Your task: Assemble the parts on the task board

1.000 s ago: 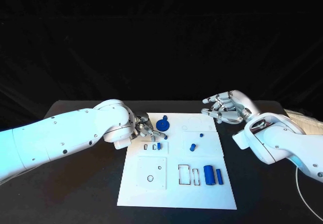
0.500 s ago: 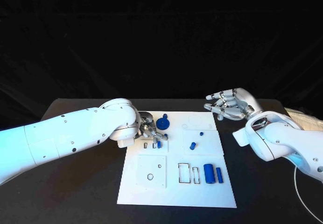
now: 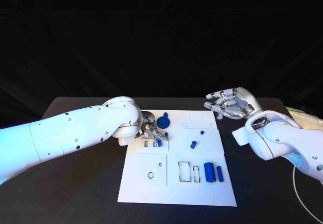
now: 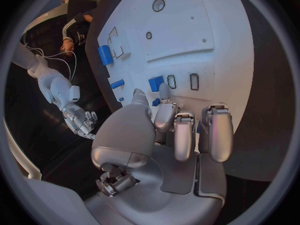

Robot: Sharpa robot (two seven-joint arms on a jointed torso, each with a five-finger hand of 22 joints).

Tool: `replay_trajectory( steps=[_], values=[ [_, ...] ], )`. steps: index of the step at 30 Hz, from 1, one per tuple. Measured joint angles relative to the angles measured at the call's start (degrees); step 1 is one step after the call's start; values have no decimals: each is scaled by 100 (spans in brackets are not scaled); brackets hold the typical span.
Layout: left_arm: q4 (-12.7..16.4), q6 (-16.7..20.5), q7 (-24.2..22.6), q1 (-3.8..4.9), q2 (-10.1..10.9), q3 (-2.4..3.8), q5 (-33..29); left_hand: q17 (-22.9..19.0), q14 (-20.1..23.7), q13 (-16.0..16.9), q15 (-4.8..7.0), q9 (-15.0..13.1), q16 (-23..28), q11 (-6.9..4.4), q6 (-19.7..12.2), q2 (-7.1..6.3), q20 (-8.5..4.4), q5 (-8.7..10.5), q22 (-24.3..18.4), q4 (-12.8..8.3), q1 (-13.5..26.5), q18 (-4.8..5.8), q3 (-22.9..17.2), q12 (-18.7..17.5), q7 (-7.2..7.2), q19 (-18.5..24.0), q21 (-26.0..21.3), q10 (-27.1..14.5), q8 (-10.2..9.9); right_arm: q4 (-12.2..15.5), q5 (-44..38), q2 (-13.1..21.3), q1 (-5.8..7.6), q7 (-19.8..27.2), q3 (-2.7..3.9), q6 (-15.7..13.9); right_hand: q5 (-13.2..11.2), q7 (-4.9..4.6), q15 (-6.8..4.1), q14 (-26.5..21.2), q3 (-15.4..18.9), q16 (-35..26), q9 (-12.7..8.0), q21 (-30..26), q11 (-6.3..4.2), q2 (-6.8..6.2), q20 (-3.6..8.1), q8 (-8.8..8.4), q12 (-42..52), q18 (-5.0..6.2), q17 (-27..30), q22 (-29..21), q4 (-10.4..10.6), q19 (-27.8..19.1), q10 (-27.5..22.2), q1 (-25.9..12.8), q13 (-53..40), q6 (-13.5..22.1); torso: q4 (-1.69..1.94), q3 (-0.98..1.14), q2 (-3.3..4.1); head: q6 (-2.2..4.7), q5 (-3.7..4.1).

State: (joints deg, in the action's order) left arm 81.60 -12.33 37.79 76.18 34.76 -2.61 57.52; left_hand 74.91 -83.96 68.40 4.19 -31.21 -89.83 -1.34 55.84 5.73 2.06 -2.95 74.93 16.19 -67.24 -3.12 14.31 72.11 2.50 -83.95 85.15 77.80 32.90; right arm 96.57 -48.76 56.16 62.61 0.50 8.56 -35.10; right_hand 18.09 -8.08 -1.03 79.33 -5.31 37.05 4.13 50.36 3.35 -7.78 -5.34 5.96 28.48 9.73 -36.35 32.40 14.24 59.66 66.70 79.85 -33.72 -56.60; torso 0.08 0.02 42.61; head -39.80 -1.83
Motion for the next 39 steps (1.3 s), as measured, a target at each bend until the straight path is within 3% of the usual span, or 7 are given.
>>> replay_trajectory(
  steps=[23, 25, 30, 36, 39],
  values=[
    [-22, -220, 26, -2, -70, 0, 44, -1, 0, 41, 0, -308, 0, -11, -132, 96, 0, 0, -1, -152, -449, 0, -121, 24, -7, 0, 27, 11, 169, -34, 58, -54, -20, 20, -2, 17, 23, -18, 0, 41, 0, -94, 1, -54, 0, 39, -1, 0, -22, -1, -1, -48, 0, 41, 0, 39, 56, 21, 1, -2, 1, -37, 22],
    [-40, -240, 29, -2, -78, 0, 47, -1, 0, 50, 0, -319, 0, -18, -132, 105, 0, 0, -1, -159, -468, 86, -128, 24, -8, 0, 27, 17, 182, -38, 60, -59, -20, 20, -2, 20, 23, -18, 0, 41, 0, -98, 1, -76, 0, 38, 2, 0, -22, -1, -1, -51, 0, 44, 1, 39, 59, 21, -1, -2, 1, -43, 25],
    [-63, -282, 35, -2, -103, 0, 51, -1, 0, 49, 0, -340, 0, -19, -132, 110, 0, 0, -1, -183, -473, 86, -153, 24, -7, 0, 27, 18, 182, -42, 64, -70, -21, 20, -2, 36, 23, -18, 0, 41, 0, -98, 1, -89, 1, 38, 20, 0, -22, -1, -1, -57, -1, 61, 1, 39, 69, 21, -1, -3, 2, -62, 30],
    [-76, -300, 38, -3, -111, 0, 55, 3, -11, 54, 11, -396, 0, -19, -163, 191, 0, 0, -1, -269, -638, 86, -291, 24, -39, 0, 27, 18, 203, -46, 67, -75, -22, 20, -2, 54, 23, -18, 0, 41, -14, -98, 1, -89, 1, 38, 20, 0, -22, -1, -1, -61, -15, 61, 2, 39, 69, 21, -1, -3, 2, -70, 37],
    [-78, -300, 39, -3, -111, 0, 56, 3, -1, 53, 41, -436, 0, -20, -225, 303, -12, 2, -2, -452, -939, 86, -549, 23, -60, -12, 27, 19, 203, -47, 68, -77, -22, 21, -2, 61, 28, -18, 0, 41, -17, -117, 1, -89, 5, 38, 20, 0, -22, -1, -1, -61, -17, 61, 5, 39, 72, 21, 0, -2, 2, -76, 42]
  ],
)
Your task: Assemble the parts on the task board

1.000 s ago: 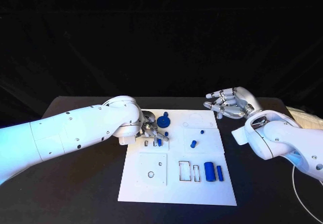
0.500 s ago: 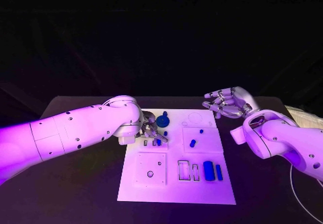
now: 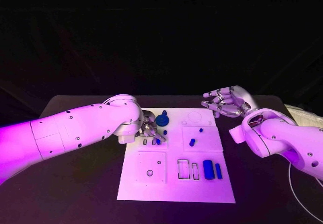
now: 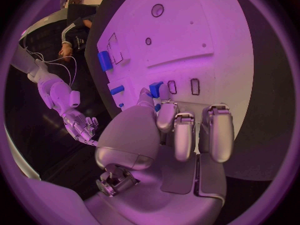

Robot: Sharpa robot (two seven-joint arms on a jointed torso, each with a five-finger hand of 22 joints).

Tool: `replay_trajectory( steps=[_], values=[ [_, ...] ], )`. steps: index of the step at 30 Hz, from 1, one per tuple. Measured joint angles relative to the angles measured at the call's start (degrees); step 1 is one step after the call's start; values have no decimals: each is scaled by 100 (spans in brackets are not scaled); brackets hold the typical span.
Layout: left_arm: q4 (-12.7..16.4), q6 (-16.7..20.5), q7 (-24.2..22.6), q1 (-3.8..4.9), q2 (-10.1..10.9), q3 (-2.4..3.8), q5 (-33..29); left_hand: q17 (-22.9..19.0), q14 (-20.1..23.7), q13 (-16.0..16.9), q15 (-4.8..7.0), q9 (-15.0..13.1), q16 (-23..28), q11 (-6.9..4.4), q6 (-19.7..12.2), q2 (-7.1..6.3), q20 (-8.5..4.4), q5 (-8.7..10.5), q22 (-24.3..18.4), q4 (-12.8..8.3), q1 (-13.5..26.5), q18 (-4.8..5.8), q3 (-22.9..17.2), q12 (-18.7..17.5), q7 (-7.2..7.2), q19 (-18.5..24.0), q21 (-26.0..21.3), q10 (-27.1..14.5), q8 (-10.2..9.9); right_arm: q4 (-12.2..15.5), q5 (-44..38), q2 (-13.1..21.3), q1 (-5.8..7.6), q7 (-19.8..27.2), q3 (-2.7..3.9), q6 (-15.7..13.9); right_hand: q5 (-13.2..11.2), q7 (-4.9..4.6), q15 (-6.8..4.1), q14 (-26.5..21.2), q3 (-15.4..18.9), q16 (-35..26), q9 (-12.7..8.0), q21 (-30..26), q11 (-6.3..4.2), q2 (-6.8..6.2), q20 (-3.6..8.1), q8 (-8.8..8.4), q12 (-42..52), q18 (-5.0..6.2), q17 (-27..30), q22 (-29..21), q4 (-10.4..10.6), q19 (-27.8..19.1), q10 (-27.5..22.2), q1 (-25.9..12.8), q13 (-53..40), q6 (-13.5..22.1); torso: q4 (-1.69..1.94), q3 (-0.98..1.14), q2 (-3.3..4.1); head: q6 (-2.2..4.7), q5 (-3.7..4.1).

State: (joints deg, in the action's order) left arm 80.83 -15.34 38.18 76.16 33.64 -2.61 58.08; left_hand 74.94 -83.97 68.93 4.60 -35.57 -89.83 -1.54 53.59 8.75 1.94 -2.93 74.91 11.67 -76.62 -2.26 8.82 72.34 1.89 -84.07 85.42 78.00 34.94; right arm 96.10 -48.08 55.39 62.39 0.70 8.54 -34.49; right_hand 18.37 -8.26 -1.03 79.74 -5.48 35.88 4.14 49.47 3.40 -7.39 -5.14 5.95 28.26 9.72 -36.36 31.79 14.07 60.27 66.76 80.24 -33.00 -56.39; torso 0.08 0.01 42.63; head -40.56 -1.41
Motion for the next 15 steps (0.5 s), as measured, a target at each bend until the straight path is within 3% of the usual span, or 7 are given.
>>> replay_trajectory(
  steps=[2, 6, 7, 10, 13, 15],
  values=[
    [0, 0, 0, 3, -2, 8, 0, 0, -9, -4, 11, -12, 0, -1, -45, 12, -31, 15, 0, -128, -151, 0, -161, -1, -3, 13, 0, 1, 0, -2, 1, -2, -2, 0, 0, 3, 16, 0, 0, 0, 0, -5, 0, 0, 0, 0, 0, 0, 0, 0, 0, 0, 0, 0, 0, 0, 4, 0, 1, 2, 0, -7, 2],
    [4, 7, -10, 20, -2, 20, -6, 0, -8, -63, 48, -9, 0, -42, -175, -130, -51, 11, 0, -418, -313, -1, -652, -51, 12, -8, 0, -40, -107, -6, 3, -6, -3, 0, 0, 13, 16, 0, 0, 0, 0, -4, 0, 0, 0, 22, 0, 0, 0, 0, 0, -9, 0, 0, 0, 22, 10, 0, 1, 2, 0, -13, 7],
    [7, 12, -12, 22, -1, 22, -11, -1, -11, -68, 51, -8, 0, -43, -192, -173, -51, -16, 0, -399, -356, 0, -722, -75, 13, -8, 0, -41, -128, -8, 3, -7, -3, 0, 0, 15, 16, 0, 0, 0, 0, -4, 0, 0, 0, 22, 0, 0, 0, 0, 0, -9, 0, 0, 0, 22, 10, 0, 2, 2, 0, -14, 8],
    [19, 33, -14, 21, 12, 21, -31, -1, -12, -116, 51, -42, 0, -42, -225, -254, -51, -36, 0, -200, -438, -1, -1049, -116, 45, -8, 0, -41, -172, -16, 4, -13, -9, 0, 0, 23, 16, 0, 0, 0, 16, -4, 0, 0, 0, 22, 0, 0, 0, 0, 0, -9, -16, 0, 0, 22, 10, 0, 2, 2, -1, -17, 10],
    [47, 78, -15, 14, 49, 15, -84, -1, -9, -138, 49, -135, 0, -33, -253, -324, -51, -35, 0, 256, -478, -1, -1507, -158, 58, -8, 0, -50, -204, -26, 6, -20, -25, 0, 0, 33, 16, 0, 0, 0, 16, -21, 0, -22, 0, 22, 0, 0, 0, 0, 0, -12, -16, 0, 1, 22, 13, 0, 2, 4, -1, -18, 13],
    [76, 119, -15, 5, 92, 9, -134, -1, 8, -142, 31, -190, 0, -32, -232, -469, -51, -35, 0, 461, -379, -1, -1779, -186, 77, -8, 0, -50, -216, -32, 8, -27, -37, 0, 0, 41, 16, 0, 0, 0, 16, -27, 0, -26, 1, 22, 0, 0, 0, 0, 0, -15, -16, 0, 1, 22, 17, 0, 3, 5, -1, -19, 14]
  ],
)
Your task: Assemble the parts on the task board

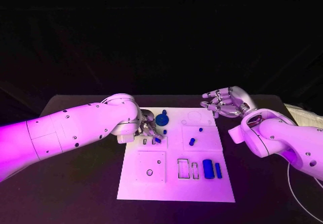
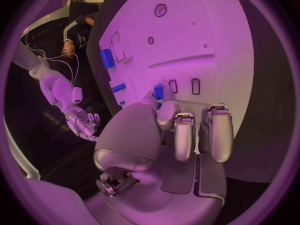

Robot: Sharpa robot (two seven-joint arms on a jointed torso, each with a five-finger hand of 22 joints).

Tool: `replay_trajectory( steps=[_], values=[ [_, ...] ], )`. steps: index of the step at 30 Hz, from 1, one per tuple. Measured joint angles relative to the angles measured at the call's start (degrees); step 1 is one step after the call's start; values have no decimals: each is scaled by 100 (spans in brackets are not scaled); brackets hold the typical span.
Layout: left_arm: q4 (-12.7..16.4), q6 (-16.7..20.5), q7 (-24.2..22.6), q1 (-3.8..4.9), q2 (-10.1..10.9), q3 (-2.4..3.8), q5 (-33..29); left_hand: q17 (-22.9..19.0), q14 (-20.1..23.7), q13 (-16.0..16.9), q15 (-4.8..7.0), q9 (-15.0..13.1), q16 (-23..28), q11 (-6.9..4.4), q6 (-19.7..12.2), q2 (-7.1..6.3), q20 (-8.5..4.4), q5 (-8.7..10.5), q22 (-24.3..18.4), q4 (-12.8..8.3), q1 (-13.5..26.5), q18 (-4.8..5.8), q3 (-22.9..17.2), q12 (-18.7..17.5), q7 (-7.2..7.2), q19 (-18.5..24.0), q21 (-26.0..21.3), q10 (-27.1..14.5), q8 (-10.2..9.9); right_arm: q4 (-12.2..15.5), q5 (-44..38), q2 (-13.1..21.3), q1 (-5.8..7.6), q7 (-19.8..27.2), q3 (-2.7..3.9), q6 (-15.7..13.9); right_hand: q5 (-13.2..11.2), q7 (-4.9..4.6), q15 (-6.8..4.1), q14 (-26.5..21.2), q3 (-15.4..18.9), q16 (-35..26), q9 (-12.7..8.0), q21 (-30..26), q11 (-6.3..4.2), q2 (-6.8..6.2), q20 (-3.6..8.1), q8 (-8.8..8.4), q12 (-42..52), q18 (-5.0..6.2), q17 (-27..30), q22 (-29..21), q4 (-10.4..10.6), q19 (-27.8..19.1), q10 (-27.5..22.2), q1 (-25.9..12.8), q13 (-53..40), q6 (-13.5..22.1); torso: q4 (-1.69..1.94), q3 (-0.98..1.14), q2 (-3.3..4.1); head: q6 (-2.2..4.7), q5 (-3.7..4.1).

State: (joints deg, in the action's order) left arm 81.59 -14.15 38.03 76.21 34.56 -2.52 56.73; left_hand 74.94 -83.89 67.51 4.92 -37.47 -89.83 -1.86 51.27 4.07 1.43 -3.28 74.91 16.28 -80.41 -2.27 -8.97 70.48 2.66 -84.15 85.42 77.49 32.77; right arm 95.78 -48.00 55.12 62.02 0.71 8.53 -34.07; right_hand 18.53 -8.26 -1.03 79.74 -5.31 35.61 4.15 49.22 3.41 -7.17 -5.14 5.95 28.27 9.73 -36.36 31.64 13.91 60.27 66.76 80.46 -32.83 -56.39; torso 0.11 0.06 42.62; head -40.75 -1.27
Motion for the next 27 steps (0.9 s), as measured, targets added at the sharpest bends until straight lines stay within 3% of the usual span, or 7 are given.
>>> replay_trajectory(
  steps=[5, 8, 15, 21, 27],
  values=[
    [96, 144, 0, -9, 129, -4, -100, 0, 2, 117, 2, -174, 0, 20, 13, -589, 0, 0, 0, -187, 505, 1, -1264, 88, 9, 0, 0, 22, 90, -17, 8, 0, -16, 0, -5, 10, 0, 0, 0, 0, 0, 0, 0, 0, 0, 0, 0, 0, -21, 0, 0, -7, 0, 0, 0, 0, 7, 0, 6, 4, -3, -4, 1],
    [186, 283, 0, -9, 222, -4, -107, 0, 2, 50, 3, -255, 0, 19, 15, -738, 0, 1, 0, -274, 691, 1, -1628, 48, 10, 0, 0, 23, 104, -29, 12, 3, -19, -3, -9, 13, 0, 0, 0, 0, 0, -1, 0, 0, 2, 0, 0, 0, -21, 0, 0, -8, 0, 0, 2, 0, 9, 0, 15, 7, -7, -4, 1],
    [477, 778, -29, -40, 456, -16, -83, -1, 2, 58, 3, -337, 0, 28, 34, -875, 1, 1, 0, -341, 882, 0, -1914, 49, 7, 0, 0, 56, 135, -51, 23, -4, -24, -6, -20, 16, 188, -19, 0, 0, 0, -99, 0, -63, 5, 0, -21, 0, -21, 0, 0, -44, 0, 21, 5, 0, 51, 20, 29, 18, -14, -4, -24],
    [722, 1283, -72, -146, 645, -23, 17, -2, 2, 87, 2, -360, 0, 18, 37, -915, 1, 3, 0, -375, 922, 1, -2024, 48, 6, 0, 0, 79, 135, -61, 42, 2, -27, -2, -22, 14, 210, -18, 0, 0, 0, -100, 0, -89, 4, 0, -21, 0, -44, 0, 0, -59, 0, 21, -37, 0, 66, 21, 33, 14, -17, -4, -43],
    [779, 1548, -93, -253, 693, -27, 181, -2, 1, 87, 1, -370, 0, 30, 53, -922, 1, 6, 4, -380, 929, 1, -2036, 48, 8, 0, 0, 94, 135, -63, 57, 2, -32, 7, -23, 14, 210, -18, 0, 0, 0, -100, 0, -89, 3, 0, -21, 0, -44, 0, 0, -59, 0, 21, -37, 0, 66, 21, 35, 7, -16, -9, -58]
  ],
)
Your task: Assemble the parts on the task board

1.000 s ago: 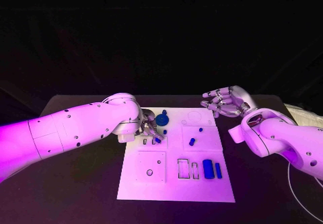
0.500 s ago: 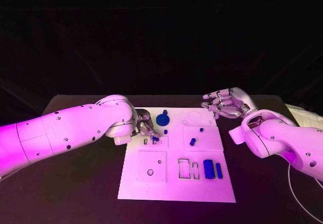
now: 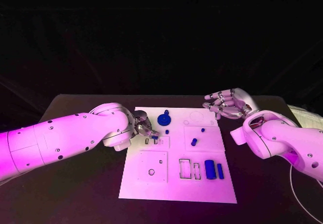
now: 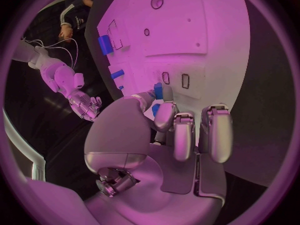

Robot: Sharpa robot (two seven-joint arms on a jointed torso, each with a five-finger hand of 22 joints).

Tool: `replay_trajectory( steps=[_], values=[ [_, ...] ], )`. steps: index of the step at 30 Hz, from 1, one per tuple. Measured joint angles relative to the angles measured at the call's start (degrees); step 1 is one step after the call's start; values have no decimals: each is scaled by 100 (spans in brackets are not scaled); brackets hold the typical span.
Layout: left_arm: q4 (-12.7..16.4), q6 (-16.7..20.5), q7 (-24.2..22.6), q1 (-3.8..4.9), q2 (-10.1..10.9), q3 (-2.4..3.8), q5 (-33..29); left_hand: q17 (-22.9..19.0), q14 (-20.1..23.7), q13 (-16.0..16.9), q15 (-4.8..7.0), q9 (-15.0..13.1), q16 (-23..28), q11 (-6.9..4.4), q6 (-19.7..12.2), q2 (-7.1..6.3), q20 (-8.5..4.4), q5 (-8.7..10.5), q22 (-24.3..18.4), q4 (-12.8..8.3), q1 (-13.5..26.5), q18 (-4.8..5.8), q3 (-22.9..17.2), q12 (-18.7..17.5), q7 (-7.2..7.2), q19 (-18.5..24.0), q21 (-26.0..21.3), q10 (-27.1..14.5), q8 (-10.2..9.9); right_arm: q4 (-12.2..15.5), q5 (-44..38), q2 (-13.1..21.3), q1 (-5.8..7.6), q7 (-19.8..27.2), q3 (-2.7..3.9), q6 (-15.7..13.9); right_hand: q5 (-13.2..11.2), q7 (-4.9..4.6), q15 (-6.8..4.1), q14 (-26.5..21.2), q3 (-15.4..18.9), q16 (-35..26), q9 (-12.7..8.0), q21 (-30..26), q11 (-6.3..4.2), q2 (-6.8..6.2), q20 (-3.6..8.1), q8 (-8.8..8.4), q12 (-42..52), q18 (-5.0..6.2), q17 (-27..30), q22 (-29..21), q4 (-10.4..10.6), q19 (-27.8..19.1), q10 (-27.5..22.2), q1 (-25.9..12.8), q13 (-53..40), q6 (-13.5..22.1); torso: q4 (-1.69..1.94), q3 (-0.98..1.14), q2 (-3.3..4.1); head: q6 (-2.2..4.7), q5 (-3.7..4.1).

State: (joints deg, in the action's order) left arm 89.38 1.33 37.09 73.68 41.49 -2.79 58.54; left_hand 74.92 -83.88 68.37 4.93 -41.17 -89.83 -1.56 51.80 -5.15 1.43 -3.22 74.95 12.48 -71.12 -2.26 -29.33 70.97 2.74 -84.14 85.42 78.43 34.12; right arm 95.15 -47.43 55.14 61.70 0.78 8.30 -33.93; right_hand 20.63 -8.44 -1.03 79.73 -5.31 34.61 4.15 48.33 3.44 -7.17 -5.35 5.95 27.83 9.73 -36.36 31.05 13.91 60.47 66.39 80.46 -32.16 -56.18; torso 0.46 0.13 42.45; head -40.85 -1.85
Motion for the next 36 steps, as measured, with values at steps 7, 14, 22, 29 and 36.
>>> replay_trajectory(
  steps=[7, 14, 22, 29, 36],
  values=[
    [3, 10, -1, -42, -2, -1, 193, 0, 0, -10, 0, -6, 0, 0, 0, -15, 0, 16, 0, 5, 15, 0, -20, 0, 0, 0, 0, 0, 0, 0, 14, -4, -4, 22, -1, -3, 0, 0, 0, 0, 0, 0, 0, 0, 0, 0, 0, 0, 0, 0, 0, 0, 0, 0, 0, 0, 0, 0, -10, 0, 8, -8, -24],
    [-34, -148, 9, -51, -40, -1, 344, -1, -1, -21, -1, -9, 0, 1, 1, -53, 0, 18, -1, -39, 53, 0, -64, 0, 0, 0, 0, -1, -2, 0, 24, -7, -6, 37, -1, -3, 0, 0, 0, 0, 0, -32, 0, 0, 0, 0, 0, 0, 0, 0, 0, -6, 0, 0, 0, 0, 9, 0, -19, 4, 14, -25, -30],
    [-69, -382, 16, -55, -94, 2, 430, -1, -1, -26, -1, -8, 0, 1, 2, -60, 0, 29, -1, -48, 60, 0, -74, 0, 1, 0, 0, -1, -10, -1, 40, -19, -10, 49, -2, -2, 0, 1, 0, 0, 0, -32, 0, 0, 0, 0, 0, 0, 0, 0, 0, -6, 0, 0, 0, 0, 8, 0, -19, 7, 14, -51, -36],
    [-95, -516, 16, -49, -120, 9, 452, -1, -1, -26, -1, -8, 0, 1, 10, -78, 0, 19, -2, -80, 78, 0, -105, 0, 9, 0, 0, -1, -6, -5, 76, -22, -15, 59, -2, -1, -1, 1, 0, 0, 0, -32, 0, -24, 0, 0, 0, 0, 0, 0, 0, -6, 0, 0, 1, 0, 8, 1, -19, 7, 14, -66, -37],
    [-112, -616, 16, -52, -115, 7, 464, -1, -1, -26, -1, -25, 0, 1, 11, -94, 0, 16, -2, -97, 94, -1, -122, 0, 9, 0, 0, -1, 24, -5, 99, -23, -16, 66, -2, 0, 21, 1, 0, 0, 0, -32, 0, -23, 0, 0, 0, 0, 0, 0, 0, -11, 0, 0, 1, 0, 14, 1, -16, 3, 11, -71, -24]
  ],
)
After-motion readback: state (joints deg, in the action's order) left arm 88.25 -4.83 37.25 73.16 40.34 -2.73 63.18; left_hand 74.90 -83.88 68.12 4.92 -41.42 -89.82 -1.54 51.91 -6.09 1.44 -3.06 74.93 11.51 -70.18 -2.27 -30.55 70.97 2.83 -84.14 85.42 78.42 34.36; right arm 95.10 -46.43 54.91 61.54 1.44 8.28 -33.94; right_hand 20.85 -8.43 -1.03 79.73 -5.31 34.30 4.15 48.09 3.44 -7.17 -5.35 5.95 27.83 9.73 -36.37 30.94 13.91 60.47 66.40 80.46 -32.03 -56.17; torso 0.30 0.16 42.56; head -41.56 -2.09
